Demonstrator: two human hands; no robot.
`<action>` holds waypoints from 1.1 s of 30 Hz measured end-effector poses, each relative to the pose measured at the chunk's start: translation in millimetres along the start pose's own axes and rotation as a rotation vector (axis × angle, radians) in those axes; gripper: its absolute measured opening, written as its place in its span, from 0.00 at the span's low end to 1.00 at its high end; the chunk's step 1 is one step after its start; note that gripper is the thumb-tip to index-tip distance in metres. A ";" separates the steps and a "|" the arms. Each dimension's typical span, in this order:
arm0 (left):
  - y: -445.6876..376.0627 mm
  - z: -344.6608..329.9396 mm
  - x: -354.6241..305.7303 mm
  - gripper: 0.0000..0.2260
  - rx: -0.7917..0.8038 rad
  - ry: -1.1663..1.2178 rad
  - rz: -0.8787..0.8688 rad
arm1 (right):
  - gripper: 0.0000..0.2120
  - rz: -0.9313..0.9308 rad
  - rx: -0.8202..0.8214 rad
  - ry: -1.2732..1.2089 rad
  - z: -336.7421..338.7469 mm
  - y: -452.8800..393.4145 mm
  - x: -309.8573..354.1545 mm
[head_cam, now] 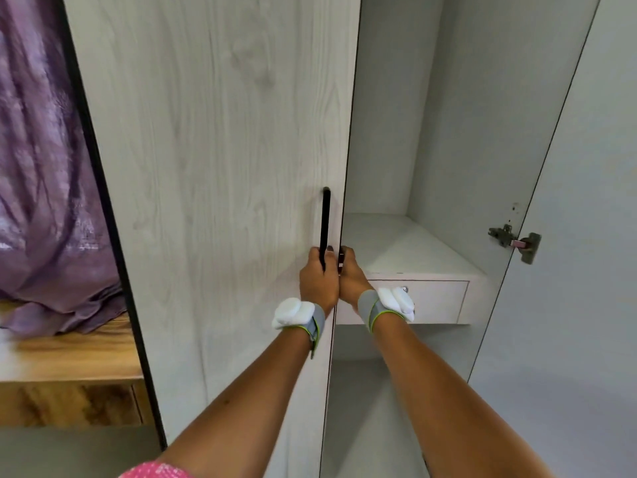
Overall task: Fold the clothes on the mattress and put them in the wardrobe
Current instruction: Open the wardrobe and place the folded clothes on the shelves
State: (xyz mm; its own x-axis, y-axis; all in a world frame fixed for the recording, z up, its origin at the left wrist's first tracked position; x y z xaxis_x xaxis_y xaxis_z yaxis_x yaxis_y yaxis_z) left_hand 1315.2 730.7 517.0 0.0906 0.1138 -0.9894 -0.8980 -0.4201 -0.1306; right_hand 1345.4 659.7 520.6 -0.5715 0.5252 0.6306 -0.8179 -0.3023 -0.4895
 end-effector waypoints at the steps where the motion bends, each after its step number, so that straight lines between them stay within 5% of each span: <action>1: 8.4 1.0 0.7 0.09 -0.060 -0.006 -0.039 | 0.09 0.037 -0.023 -0.006 0.6 5.9 3.3; 6: 45.3 20.6 3.2 0.16 -0.154 -0.112 -0.162 | 0.04 0.031 -0.146 -0.258 2.4 48.5 18.6; 10: 79.4 44.3 2.0 0.16 -0.155 -0.083 -0.142 | 0.16 -0.018 -0.157 -0.408 -4.5 83.0 36.3; 19: 183.5 154.0 -4.7 0.25 -0.330 -0.073 -0.076 | 0.17 0.145 -0.288 -0.453 -53.8 192.2 134.6; 23: 199.7 223.1 -0.1 0.27 -0.523 -0.282 -0.103 | 0.24 0.342 -0.015 -0.365 -95.0 240.2 172.6; 26: 208.0 281.0 2.8 0.19 -0.510 -0.174 -0.064 | 0.40 0.425 0.293 -0.214 -131.4 267.5 200.8; 33: 215.7 391.6 34.8 0.13 -0.502 -0.020 -0.007 | 0.52 0.534 0.613 -0.084 -218.7 264.0 260.4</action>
State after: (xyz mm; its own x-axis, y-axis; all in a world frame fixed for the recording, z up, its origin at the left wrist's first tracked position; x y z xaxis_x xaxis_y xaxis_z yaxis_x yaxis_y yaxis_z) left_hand 956.1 996.6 479.5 0.0830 0.1333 -0.9876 -0.5787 -0.8004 -0.1566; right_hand 995.2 890.7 423.9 -0.8774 0.1333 0.4608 -0.3112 -0.8892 -0.3352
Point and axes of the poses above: each hand's wrist, its own y-axis away from the middle knuckle, its own z-axis out of the back of the hand, x = y × z, the point moved 3 cm from there along -y, towards the middle knuckle, and after that the axes turned 15 degrees about z, right-handed, at the moved point
